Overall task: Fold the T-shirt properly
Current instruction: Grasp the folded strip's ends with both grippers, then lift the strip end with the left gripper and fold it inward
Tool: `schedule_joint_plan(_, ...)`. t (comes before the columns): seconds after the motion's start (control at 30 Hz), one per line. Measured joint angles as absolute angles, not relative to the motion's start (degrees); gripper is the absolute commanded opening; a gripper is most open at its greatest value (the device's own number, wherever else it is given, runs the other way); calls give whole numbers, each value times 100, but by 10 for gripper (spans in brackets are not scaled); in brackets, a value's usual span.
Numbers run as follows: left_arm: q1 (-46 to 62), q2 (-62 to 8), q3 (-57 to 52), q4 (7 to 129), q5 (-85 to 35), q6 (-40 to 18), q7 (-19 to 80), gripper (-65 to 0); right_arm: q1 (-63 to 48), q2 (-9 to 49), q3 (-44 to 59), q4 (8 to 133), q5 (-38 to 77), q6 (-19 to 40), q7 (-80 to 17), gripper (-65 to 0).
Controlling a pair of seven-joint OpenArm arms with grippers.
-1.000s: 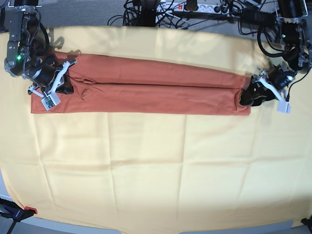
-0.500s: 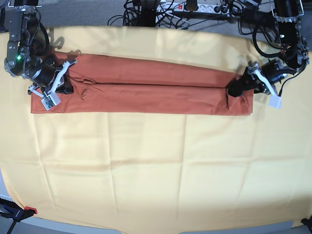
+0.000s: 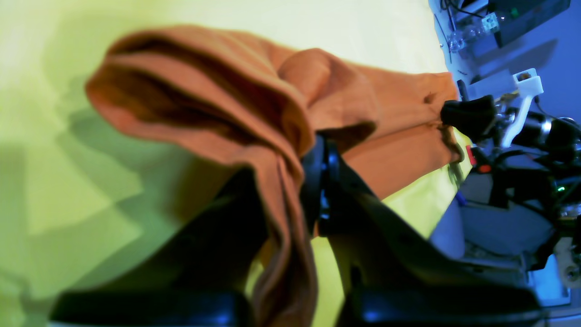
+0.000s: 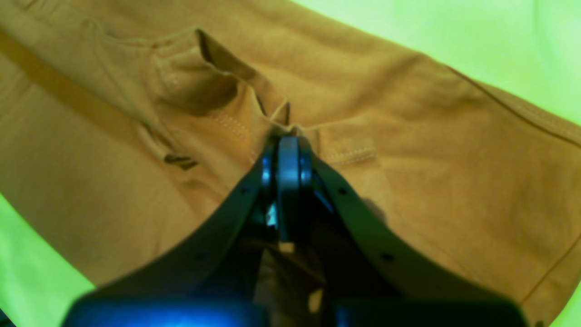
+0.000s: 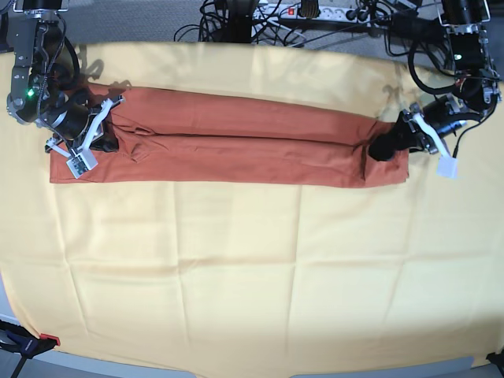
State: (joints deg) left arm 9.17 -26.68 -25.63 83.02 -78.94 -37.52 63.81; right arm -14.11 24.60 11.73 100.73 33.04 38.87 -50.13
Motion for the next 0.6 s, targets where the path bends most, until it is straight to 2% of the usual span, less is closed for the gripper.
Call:
schedule_joint_plan(0.37,904,-2655,-2550,8971,-8204,-3881,6582,-650,-1411,2460,1173,10073,3304,3887,-5013,-650)
schedule_joint_plan(0.6,882,-2185,-2027,8971,-8187,-3885,6582,-650,-1411,2460,1173,10073,3304,3883,-5013,-650)
